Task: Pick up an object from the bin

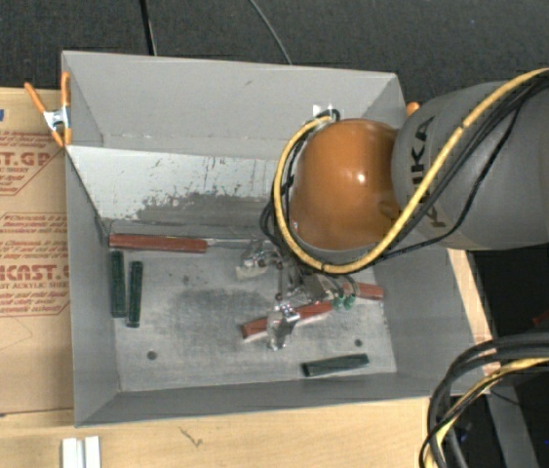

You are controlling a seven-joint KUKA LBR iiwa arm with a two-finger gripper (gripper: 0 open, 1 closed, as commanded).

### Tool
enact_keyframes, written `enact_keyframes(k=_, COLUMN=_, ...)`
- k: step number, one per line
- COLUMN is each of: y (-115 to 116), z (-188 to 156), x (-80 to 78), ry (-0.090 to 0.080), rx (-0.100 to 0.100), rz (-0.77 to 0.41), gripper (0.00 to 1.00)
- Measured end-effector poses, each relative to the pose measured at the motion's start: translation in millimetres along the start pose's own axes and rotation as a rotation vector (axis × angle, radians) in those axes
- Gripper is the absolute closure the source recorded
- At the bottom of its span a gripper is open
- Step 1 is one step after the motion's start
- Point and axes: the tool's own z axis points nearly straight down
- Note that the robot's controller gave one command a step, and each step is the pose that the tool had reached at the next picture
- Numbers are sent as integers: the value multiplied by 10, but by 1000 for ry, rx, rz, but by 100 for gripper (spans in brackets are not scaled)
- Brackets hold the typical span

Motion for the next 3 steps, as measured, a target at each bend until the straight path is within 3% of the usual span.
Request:
enact_keyframes(k=1, y=-179, z=785, x=-150, ry=7, rx=-2, rz=-66, gripper=100)
enact_keyframes(k=2, y=-179, z=785, x=-150, ry=7, rx=-2, rz=-66, gripper=100)
enact_keyframes(k=3, y=-174, z=-1165, x=-290, ry=-3, rx=1, rz=-40, gripper=100)
